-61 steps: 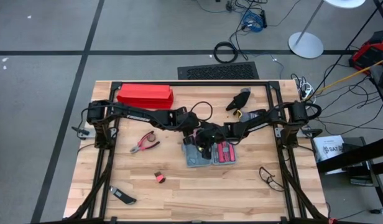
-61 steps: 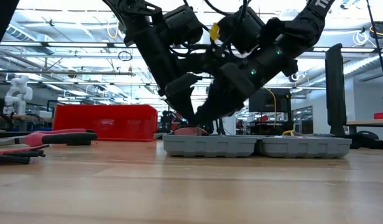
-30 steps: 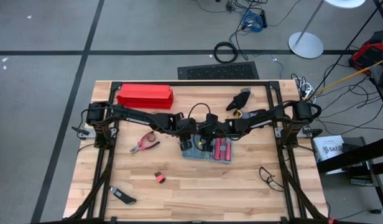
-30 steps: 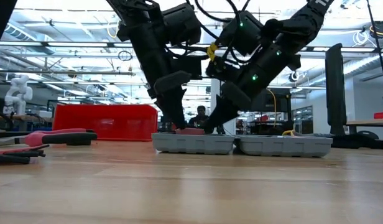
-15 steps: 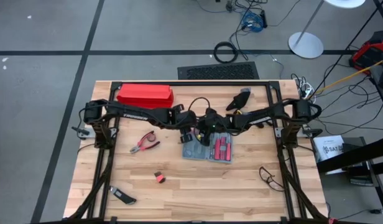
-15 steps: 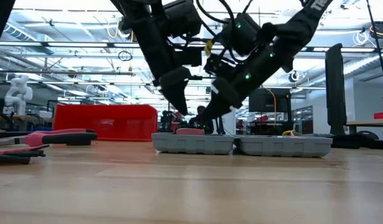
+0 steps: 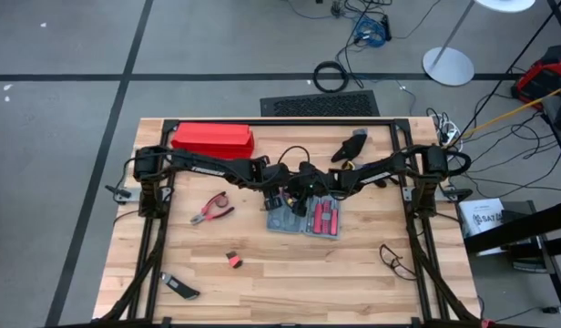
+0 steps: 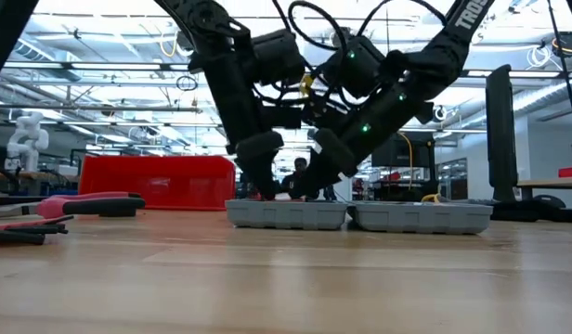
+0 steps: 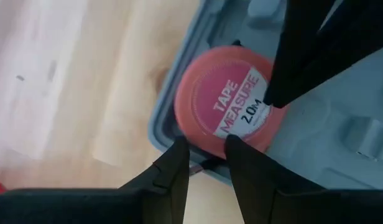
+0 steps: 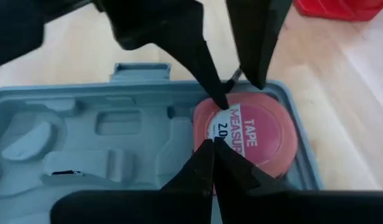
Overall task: Prefit tool cases
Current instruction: Put the orange measuring tape into the gray pre-fit tool case
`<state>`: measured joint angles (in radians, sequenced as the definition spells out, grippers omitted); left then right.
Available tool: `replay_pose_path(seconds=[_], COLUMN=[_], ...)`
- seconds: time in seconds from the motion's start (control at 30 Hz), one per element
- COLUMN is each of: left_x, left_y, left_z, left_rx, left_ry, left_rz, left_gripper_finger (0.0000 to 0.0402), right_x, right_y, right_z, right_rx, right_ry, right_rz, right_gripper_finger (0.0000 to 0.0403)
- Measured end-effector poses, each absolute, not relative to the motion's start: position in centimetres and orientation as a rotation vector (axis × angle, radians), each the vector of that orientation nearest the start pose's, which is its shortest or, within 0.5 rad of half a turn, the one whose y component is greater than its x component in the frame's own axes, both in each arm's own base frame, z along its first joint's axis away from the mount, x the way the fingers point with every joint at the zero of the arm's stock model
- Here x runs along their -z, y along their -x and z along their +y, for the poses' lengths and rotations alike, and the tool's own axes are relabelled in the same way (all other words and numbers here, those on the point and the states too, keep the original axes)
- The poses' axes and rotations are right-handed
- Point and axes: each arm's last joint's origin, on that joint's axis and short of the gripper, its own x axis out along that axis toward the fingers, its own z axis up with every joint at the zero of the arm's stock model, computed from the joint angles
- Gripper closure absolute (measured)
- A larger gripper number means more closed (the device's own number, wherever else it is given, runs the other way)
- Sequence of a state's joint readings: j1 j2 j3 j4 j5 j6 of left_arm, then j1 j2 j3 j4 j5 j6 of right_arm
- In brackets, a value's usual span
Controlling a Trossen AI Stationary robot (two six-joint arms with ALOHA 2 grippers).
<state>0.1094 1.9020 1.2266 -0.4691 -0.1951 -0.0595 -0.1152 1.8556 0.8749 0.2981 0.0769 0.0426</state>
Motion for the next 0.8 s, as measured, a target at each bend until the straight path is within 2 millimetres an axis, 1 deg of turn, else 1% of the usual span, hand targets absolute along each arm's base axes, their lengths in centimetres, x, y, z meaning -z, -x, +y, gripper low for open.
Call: replay_pose_path(seconds=[0.1, 0.2, 0.27, 0.37, 0.47, 0.7, 0.8], left_x=[-16.6, -17.6, -18.4, -18.3, -18.5, -18.1, -17.9], left_y=[-37.1, -37.0, -37.0, -37.0, -37.1, -36.7, -36.4], left_z=[4.6, 4.5, 4.5, 4.8, 5.0, 5.1, 5.1], left_rx=[-0.297, -0.29, -0.294, -0.301, -0.313, -0.329, -0.34], left_ry=[-0.007, -0.017, -0.022, -0.039, -0.038, -0.045, -0.052], left_rz=[1.12, 1.083, 1.05, 1.049, 1.034, 1.081, 1.11], left_gripper_finger=[0.0285, 0.0285, 0.0285, 0.0285, 0.0285, 0.0285, 0.0285], right_x=[-13.7, -16.4, -16.9, -16.3, -15.9, -13.3, -12.7], right_y=[-35.0, -35.0, -34.9, -34.7, -34.9, -35.8, -35.9], right_z=[-4.3, -4.4, -4.6, -5.0, -5.4, -5.7, -5.7], right_rx=[0.191, 0.193, 0.198, 0.211, 0.222, 0.204, 0.197], right_ry=[-0.044, -0.025, -0.019, -0.022, -0.035, -0.079, -0.098], right_rz=[0.671, 0.564, 0.547, 0.584, 0.579, 0.582, 0.59], right_gripper_finger=[0.0403, 0.0403, 0.0403, 0.0403, 0.0403, 0.0403, 0.0403])
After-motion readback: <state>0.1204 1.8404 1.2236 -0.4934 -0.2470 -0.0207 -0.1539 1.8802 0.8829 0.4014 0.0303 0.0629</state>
